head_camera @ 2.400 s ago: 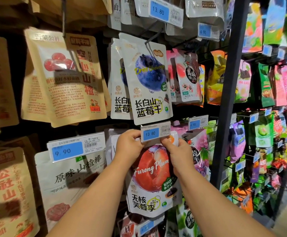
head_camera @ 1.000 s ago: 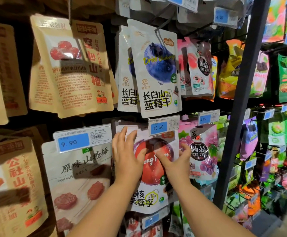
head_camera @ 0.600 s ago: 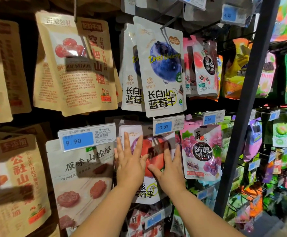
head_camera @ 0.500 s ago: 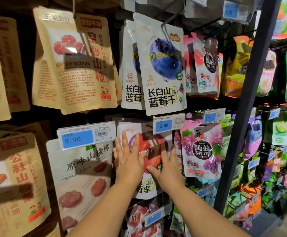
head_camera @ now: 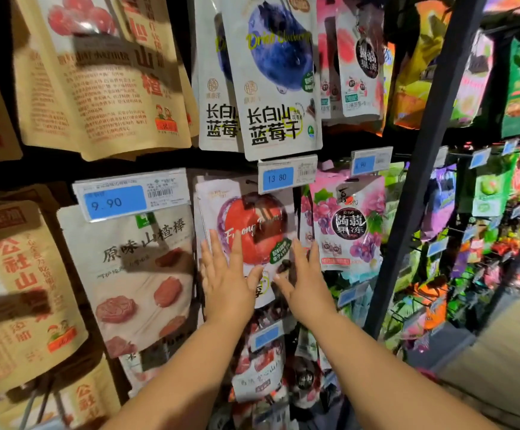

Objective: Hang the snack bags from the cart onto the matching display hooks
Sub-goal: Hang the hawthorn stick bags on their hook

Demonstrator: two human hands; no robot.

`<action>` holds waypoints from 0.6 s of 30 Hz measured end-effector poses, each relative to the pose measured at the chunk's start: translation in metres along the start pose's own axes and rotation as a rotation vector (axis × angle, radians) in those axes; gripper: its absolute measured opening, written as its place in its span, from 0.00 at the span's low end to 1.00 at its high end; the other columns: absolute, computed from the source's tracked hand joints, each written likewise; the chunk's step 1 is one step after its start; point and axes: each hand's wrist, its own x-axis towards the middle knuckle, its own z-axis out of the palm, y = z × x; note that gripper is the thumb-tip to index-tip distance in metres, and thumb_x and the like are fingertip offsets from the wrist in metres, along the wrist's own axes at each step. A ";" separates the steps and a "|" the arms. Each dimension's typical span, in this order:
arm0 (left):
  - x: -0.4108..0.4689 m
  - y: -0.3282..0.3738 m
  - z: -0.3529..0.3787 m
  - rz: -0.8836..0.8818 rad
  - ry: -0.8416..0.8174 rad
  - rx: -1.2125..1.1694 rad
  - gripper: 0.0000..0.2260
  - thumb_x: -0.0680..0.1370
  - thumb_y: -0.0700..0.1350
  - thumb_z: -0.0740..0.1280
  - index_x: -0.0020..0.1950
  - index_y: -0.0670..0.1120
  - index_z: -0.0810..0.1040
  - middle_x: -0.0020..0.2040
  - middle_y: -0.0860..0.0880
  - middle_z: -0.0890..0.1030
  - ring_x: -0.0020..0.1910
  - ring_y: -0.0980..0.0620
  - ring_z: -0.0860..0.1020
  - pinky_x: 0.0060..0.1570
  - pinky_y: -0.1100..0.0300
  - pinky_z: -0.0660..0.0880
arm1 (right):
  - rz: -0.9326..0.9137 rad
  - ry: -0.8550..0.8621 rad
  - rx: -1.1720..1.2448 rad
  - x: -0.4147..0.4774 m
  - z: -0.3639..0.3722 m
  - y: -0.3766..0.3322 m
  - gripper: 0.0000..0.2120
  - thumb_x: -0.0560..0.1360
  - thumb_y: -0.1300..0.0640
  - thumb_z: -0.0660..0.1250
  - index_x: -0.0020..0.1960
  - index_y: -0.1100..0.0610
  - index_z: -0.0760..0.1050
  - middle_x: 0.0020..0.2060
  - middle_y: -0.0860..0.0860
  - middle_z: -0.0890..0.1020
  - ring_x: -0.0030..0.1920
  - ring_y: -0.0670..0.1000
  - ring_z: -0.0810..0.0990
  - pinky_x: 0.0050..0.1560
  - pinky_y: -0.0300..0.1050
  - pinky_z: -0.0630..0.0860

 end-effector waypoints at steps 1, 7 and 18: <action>-0.009 0.004 0.004 0.020 0.019 -0.018 0.33 0.80 0.59 0.56 0.78 0.56 0.41 0.73 0.52 0.27 0.75 0.49 0.30 0.75 0.46 0.41 | 0.010 0.004 0.000 -0.008 -0.004 0.006 0.38 0.79 0.45 0.62 0.78 0.39 0.39 0.77 0.46 0.33 0.78 0.53 0.53 0.66 0.50 0.68; -0.095 0.051 0.056 0.203 -0.060 -0.106 0.31 0.80 0.58 0.57 0.79 0.49 0.51 0.79 0.48 0.42 0.75 0.55 0.32 0.74 0.56 0.36 | 0.139 0.072 -0.037 -0.084 -0.043 0.069 0.34 0.80 0.47 0.61 0.79 0.42 0.44 0.79 0.45 0.41 0.77 0.51 0.57 0.67 0.50 0.68; -0.339 0.132 0.157 0.316 -0.891 -0.067 0.36 0.73 0.66 0.46 0.72 0.45 0.67 0.70 0.43 0.71 0.69 0.42 0.69 0.67 0.49 0.69 | 0.645 0.011 -0.069 -0.322 -0.112 0.242 0.33 0.79 0.44 0.61 0.79 0.46 0.50 0.79 0.50 0.55 0.75 0.54 0.63 0.72 0.56 0.65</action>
